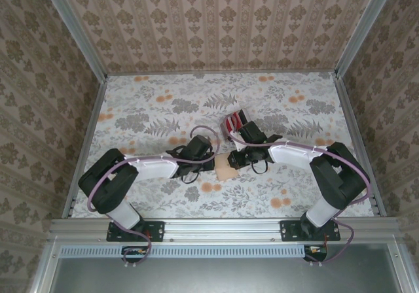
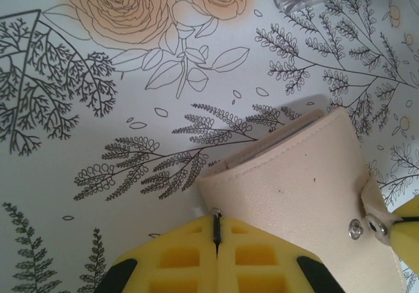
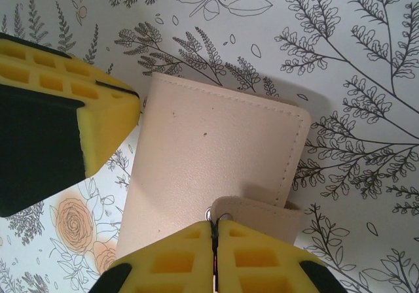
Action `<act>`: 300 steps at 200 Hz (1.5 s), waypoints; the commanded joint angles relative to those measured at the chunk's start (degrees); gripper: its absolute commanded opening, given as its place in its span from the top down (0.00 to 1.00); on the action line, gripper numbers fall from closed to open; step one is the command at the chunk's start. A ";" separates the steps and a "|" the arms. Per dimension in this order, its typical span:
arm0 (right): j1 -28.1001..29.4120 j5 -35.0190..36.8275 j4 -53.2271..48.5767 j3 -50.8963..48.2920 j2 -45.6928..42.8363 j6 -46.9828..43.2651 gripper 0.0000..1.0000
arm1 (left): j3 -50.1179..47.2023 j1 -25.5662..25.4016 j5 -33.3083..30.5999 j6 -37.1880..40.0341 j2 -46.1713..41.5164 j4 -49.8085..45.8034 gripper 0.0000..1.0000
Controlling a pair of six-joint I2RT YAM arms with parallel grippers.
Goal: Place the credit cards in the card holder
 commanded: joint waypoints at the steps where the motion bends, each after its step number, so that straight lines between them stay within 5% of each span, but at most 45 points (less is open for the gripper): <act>1: 0.54 -0.23 -1.35 1.72 1.06 -0.51 0.90 | 2.84 0.56 1.38 1.98 1.55 0.39 0.95; 145: 0.70 2.96 -7.49 4.49 -2.61 -1.27 0.89 | 3.22 2.41 5.33 2.41 2.81 2.58 0.95; 300: 5.07 11.09 -15.00 10.03 5.12 -2.09 0.88 | 0.05 2.32 6.02 2.88 2.54 5.87 0.95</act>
